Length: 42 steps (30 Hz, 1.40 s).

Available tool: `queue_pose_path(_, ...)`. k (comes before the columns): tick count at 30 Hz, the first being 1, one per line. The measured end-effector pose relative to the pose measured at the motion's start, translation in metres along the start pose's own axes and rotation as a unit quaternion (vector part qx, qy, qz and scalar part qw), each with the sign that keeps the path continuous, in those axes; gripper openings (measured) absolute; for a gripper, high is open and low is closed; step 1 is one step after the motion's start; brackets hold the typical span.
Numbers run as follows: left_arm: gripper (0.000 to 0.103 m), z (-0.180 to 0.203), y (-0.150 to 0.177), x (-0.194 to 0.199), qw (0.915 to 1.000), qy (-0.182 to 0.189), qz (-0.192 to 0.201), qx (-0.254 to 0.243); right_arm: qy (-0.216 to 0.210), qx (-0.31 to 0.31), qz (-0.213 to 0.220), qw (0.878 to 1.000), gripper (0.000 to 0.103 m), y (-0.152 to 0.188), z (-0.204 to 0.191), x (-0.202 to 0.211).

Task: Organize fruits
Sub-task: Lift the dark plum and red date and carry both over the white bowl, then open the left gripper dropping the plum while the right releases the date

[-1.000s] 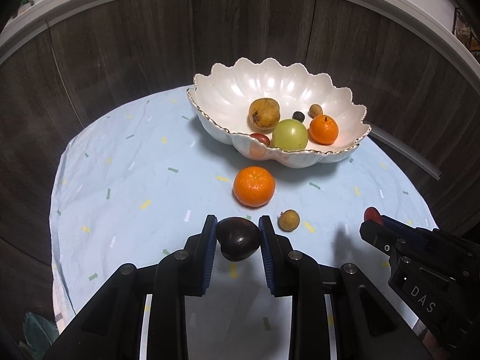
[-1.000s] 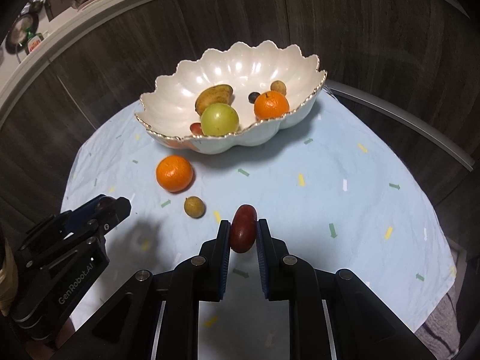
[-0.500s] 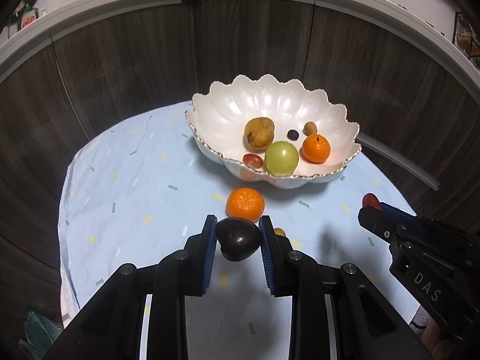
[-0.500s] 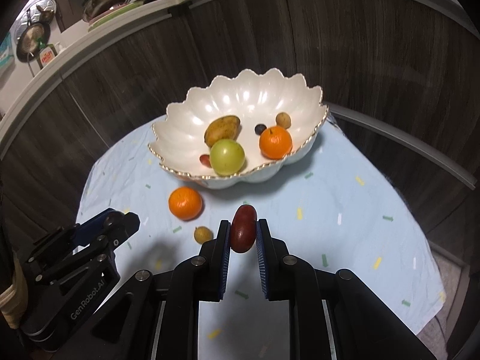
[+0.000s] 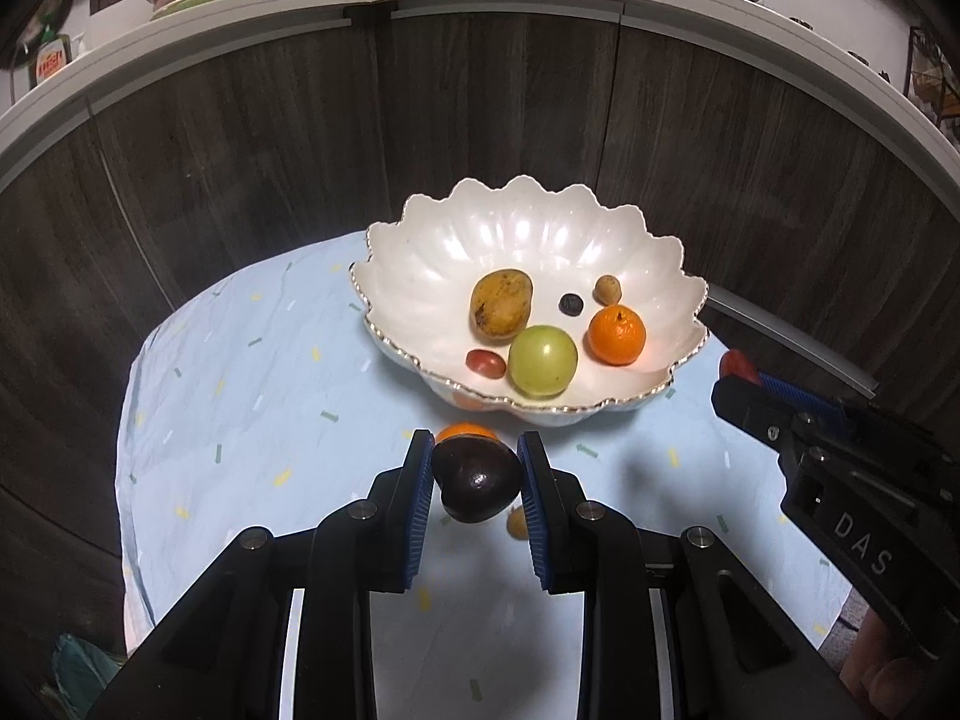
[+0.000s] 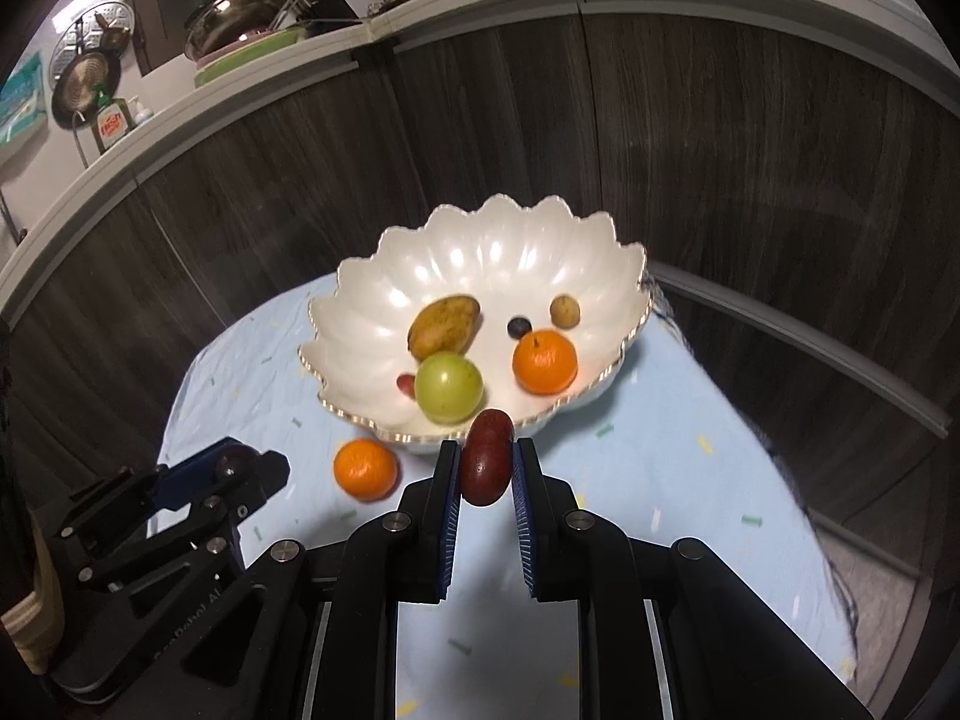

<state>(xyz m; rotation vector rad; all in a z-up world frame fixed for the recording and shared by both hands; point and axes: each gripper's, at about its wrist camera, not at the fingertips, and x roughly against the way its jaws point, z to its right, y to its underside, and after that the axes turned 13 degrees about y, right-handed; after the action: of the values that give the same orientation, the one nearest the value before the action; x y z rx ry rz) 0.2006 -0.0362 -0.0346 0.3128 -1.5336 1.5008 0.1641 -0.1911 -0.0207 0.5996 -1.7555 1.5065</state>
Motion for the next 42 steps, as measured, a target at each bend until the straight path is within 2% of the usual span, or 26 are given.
queue_pose_path(15,0.028,0.007,-0.039,-0.015,0.9999,-0.002,0.013,-0.006,-0.002,0.021,0.035,0.999,0.018,-0.046,0.009,-0.009)
queue_pose_path(27,0.028,0.001,-0.071,-0.035,0.9997,-0.003,0.024,-0.004,0.002,0.038,0.034,0.999,0.018,-0.072,0.013,-0.039)
queue_pose_path(42,0.028,-0.022,-0.088,-0.069,0.9997,-0.014,0.019,0.006,0.006,0.071,0.029,0.997,0.018,-0.090,0.003,-0.075)
